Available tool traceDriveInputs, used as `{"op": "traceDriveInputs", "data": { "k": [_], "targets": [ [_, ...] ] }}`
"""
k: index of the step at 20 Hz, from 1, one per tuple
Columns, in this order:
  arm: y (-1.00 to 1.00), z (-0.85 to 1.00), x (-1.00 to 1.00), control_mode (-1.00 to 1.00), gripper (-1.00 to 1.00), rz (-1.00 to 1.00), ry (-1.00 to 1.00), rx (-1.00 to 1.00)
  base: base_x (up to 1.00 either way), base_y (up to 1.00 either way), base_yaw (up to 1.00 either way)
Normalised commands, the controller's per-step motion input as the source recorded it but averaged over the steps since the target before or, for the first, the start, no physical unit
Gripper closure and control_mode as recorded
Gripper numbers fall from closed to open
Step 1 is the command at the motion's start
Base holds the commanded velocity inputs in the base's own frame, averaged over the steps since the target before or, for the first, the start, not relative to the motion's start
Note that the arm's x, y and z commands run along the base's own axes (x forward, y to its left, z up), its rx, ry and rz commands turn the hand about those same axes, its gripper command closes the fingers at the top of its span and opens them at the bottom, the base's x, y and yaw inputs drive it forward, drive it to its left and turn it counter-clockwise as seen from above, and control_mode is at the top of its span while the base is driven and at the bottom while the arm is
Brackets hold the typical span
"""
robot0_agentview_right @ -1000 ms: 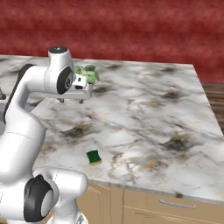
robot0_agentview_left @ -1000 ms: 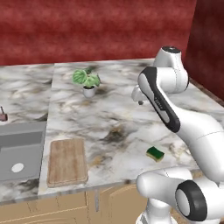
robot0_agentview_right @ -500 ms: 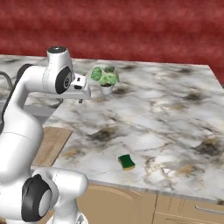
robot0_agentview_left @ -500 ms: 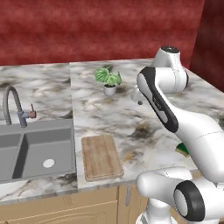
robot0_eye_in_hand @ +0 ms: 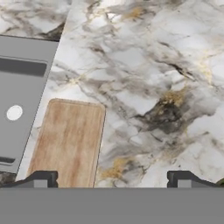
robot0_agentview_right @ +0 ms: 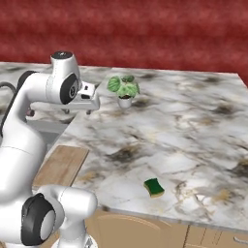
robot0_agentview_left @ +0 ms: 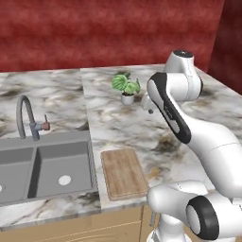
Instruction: Pick up the sponge from the counter and clean the cutting board by briefly scrubbing or pressing down on the cutting board. Once finished, release the sponge.
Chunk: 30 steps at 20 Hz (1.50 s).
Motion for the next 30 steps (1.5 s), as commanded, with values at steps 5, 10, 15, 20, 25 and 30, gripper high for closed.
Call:
{"op": "traceDriveInputs", "data": {
  "k": [5,10,15,20,25,30],
  "targets": [
    [0.0,0.0,0.0,1.0,-1.0,0.0,0.0,0.0,0.47,-0.17,0.0],
    [0.0,0.0,0.0,1.0,-1.0,0.0,0.0,0.0,0.22,-0.25,0.0],
    [0.0,0.0,0.0,1.0,-1.0,0.0,0.0,0.0,0.04,-0.27,0.0],
    [-0.38,-0.62,-0.12,-1.0,-1.0,0.0,0.06,0.01,0.0,-0.07,0.0],
    [-0.74,-0.93,-0.27,-1.0,-1.0,-0.02,0.1,0.01,0.0,0.0,0.0],
    [-0.87,-0.7,-0.12,-1.0,-1.0,-0.01,0.08,0.01,0.0,0.0,0.0]
  ]
}}
